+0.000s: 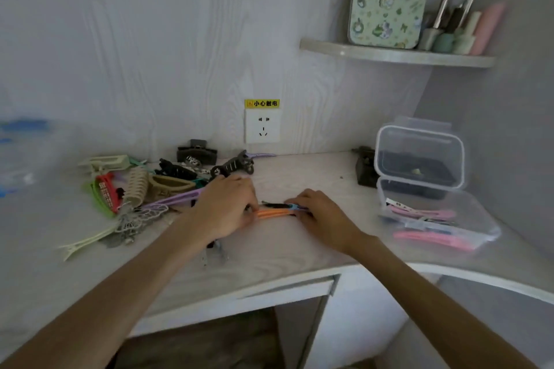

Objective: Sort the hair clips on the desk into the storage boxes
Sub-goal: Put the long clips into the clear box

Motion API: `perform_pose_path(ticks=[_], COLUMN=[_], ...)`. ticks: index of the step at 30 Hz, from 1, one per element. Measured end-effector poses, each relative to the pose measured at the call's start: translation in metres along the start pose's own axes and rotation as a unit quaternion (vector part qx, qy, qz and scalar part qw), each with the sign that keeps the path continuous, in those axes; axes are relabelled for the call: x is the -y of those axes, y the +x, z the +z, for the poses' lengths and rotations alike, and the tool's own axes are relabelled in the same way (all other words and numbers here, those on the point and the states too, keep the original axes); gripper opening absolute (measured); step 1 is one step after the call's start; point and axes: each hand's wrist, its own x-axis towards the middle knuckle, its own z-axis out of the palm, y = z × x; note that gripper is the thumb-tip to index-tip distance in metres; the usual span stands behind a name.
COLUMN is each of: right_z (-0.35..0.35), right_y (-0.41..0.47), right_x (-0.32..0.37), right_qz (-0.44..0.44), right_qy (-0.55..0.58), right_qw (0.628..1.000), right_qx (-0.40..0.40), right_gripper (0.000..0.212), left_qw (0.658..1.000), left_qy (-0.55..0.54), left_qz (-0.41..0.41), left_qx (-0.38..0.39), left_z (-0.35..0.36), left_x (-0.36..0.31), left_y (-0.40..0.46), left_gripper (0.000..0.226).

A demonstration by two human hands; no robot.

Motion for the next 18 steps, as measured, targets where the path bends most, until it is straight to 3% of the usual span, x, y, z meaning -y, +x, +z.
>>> perform_pose_path(ticks=[3,4,9,13,15,18], right_z=[-0.002,-0.027,-0.047,-0.095,-0.115,-0.133], right_y=[0.003,-0.012,-0.03,-0.05,-0.061,-0.08], right_x=[-0.013,-0.003,0.02,-0.017,-0.05,-0.076], right_qz=[0.088,0.088,0.051,0.08,0.135,0.185], right_qy=[0.014,-0.018,-0.031,-0.077,-0.09,-0.026], right_qw=[0.996,0.994,0.984,0.96,0.964,0.98], right_qx=[-0.012,-0.059,-0.17,-0.255,-0.212,-0.066], right_gripper=[0.032,0.032,0.029,0.023,0.025,0.042], left_qw=[0.998,0.997,0.991,0.972,0.956,0.947], left_qy=[-0.039,-0.015,-0.066,-0.177,-0.241,-0.288], left_qz=[-0.051,-0.045,-0.094,-0.122,-0.115,-0.076], left_qx=[-0.003,-0.056,-0.065,-0.099,-0.121,-0.123], left_z=[0.014,-0.005,0.011,0.0,-0.005,-0.008], left_x=[-0.004,-0.017,-0.017,-0.032,-0.047,-0.084], left_y=[0.009,0.0,-0.011,0.003,0.027,0.063], left_gripper=[0.023,0.023,0.022,0.015,0.012,0.012])
